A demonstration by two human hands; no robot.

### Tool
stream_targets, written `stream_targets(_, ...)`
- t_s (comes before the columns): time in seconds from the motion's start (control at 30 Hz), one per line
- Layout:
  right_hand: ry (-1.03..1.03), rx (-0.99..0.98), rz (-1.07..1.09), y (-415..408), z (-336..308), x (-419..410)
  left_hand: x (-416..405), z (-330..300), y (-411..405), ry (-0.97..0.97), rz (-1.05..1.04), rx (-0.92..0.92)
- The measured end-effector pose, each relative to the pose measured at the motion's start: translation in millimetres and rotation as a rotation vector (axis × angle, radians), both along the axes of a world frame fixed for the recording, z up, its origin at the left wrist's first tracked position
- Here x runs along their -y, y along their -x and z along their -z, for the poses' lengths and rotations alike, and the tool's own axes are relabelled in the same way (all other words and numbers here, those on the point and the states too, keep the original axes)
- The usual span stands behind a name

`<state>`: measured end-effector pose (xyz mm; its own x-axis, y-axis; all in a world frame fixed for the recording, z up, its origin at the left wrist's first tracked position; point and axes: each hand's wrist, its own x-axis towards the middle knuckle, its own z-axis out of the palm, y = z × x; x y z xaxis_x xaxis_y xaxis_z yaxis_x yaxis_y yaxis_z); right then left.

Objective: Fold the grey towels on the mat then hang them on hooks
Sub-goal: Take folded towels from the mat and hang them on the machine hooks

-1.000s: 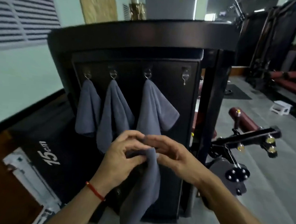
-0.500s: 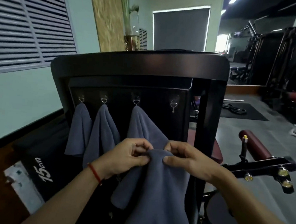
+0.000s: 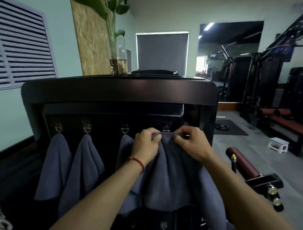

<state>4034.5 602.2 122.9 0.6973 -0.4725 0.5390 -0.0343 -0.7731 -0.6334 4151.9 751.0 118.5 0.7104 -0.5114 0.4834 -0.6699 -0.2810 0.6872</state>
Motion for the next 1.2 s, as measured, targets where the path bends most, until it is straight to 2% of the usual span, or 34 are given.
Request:
stream_targets(0.1, 0.081, 0.062, 0.118, -16, 18, -4, 6, 14, -2, 0.133, -0.073, 0.118)
stream_targets(0.2, 0.280, 0.141, 0.214, -24, 42, -13, 8, 33, -1, 0.124, -0.082, 0.313)
stream_targets(0.43, 0.333, 0.093, 0.305, -21, 67, -19, 7, 51, -10, 0.079, -0.015, 0.285)
stream_targets(0.6, 0.335, 0.046, 0.317, -21, 75, -22, 3, 52, -11, -0.028, 0.023, 0.485)
stream_targets(0.63, 0.276, 0.038, 0.274, -21, 73, -25, 2, 52, -10, -0.025, 0.027, 0.464)
stream_targets(0.73, 0.001, 0.029, 0.125, -14, 68, -42, -3, 55, 2, -0.038, 0.100, 0.231)
stream_targets(0.83, -0.098, -0.010, 0.097, -8, 75, -53, -12, 76, 15, -0.027, 0.227, 0.019)
stream_targets(0.9, -0.167, -0.028, 0.070, -4, 82, -51, -19, 91, 18, 0.006, 0.280, -0.052)
stream_targets(0.97, -0.255, -0.036, 0.030, 1, 85, -44, -23, 102, 15, 0.022, 0.268, -0.046)
stream_targets(1.03, -0.286, -0.092, 0.005, 10, 90, -37, -26, 108, 12, -0.050, 0.227, 0.029)
stream_targets(1.13, -0.253, -0.246, -0.009, 26, 100, -32, -27, 116, 11, -0.188, 0.169, 0.137)
stream_targets(1.2, -0.197, -0.290, 0.003, 35, 107, -32, -25, 119, 10, -0.198, 0.169, 0.130)
